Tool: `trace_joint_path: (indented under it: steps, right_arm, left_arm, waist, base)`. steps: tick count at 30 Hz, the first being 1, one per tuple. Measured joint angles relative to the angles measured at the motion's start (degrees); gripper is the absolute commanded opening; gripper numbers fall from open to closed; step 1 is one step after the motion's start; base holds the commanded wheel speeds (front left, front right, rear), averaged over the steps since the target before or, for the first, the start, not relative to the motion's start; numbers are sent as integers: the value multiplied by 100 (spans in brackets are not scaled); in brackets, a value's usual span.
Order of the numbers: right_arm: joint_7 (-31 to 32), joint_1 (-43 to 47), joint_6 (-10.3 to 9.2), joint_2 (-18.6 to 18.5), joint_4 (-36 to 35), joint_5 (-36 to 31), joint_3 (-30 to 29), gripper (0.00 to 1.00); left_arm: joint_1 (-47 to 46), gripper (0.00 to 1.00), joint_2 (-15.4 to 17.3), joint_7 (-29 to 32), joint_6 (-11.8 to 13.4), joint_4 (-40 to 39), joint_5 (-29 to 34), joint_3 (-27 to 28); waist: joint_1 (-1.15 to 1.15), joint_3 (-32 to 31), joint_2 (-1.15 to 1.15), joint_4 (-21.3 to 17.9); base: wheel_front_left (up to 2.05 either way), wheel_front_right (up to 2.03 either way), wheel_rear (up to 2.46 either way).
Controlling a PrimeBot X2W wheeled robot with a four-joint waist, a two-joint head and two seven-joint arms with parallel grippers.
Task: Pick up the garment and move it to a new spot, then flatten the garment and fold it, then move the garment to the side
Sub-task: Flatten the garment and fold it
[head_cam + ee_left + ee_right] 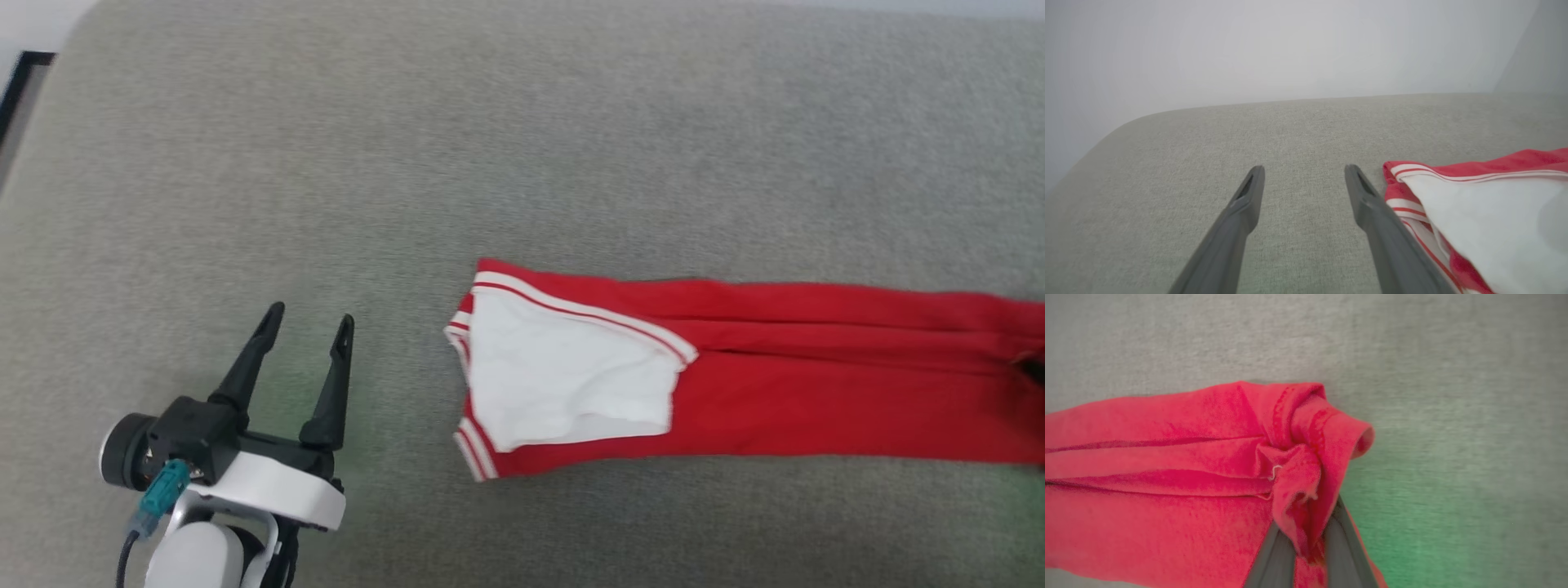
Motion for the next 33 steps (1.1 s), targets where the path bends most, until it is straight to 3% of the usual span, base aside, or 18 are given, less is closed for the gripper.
trace_joint_path:
  steps: [9, 19, 26, 33]
  right_arm:
    - [-71, -148, -11, -483, 190, -76, -740, 0]
    - [-304, -307, -16, -813, 833, -314, -2097, 0]
    - [-290, -187, -18, -732, 557, -250, -1729, 0]
    - [-114, 278, -18, -502, -840, -34, -827, 0]
  left_arm:
    - [-213, 100, 156, 1, 0, 0, 81, 97]
    - [-374, 100, 292, 1, 0, -66, 302, -68]
    - [-291, 100, 231, 1, 0, 14, 315, -82]
    - [-48, 100, 168, 1, 0, 196, 268, 15]
  waist:
    - [0, 264, 0, -398]
    - [0, 395, 0, -659]
    - [0, 191, 0, -693]
    - [0, -96, 0, -656]
  base:
    - [0, 0, 0]
    - [0, 0, 0]
    - [0, 0, 0]
    - [0, 0, 0]
